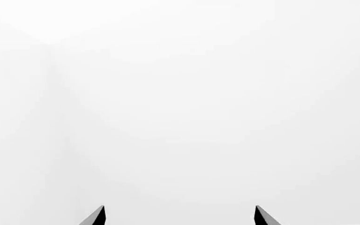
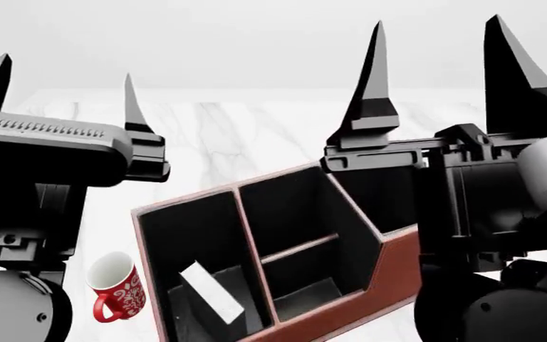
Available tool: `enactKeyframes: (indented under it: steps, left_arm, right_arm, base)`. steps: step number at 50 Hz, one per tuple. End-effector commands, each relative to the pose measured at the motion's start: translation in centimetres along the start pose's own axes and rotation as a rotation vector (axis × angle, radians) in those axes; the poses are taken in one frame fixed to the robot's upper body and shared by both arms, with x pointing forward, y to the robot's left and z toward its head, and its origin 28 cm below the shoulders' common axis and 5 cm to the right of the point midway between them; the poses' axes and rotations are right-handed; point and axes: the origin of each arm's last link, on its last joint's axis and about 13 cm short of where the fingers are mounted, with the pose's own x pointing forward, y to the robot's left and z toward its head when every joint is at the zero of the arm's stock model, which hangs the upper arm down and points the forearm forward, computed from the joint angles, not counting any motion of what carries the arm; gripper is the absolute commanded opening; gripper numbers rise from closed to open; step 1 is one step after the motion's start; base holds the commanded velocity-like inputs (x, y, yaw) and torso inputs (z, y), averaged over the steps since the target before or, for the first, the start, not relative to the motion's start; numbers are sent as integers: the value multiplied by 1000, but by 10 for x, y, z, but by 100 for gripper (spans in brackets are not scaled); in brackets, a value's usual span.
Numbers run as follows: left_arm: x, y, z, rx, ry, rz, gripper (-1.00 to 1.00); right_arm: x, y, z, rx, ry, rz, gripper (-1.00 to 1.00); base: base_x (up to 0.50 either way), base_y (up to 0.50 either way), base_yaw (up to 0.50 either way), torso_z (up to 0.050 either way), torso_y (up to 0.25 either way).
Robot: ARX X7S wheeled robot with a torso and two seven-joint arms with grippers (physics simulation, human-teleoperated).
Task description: Pick up the book and place it in the left compartment of the caddy.
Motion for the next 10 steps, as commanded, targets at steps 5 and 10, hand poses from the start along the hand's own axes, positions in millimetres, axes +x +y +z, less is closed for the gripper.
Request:
enactKeyframes:
  steps: [5,10]
  left_arm:
    - [-2,-1,10,16,-70,2,100]
    - [-1,0,15,24,-92,5,100]
  right_arm:
    - [-3,2,14,-27,-118,10,100]
    - [0,3,21,-27,-142,18,100]
  base:
    - [0,0,0,0,0]
    - [0,0,0,0,0]
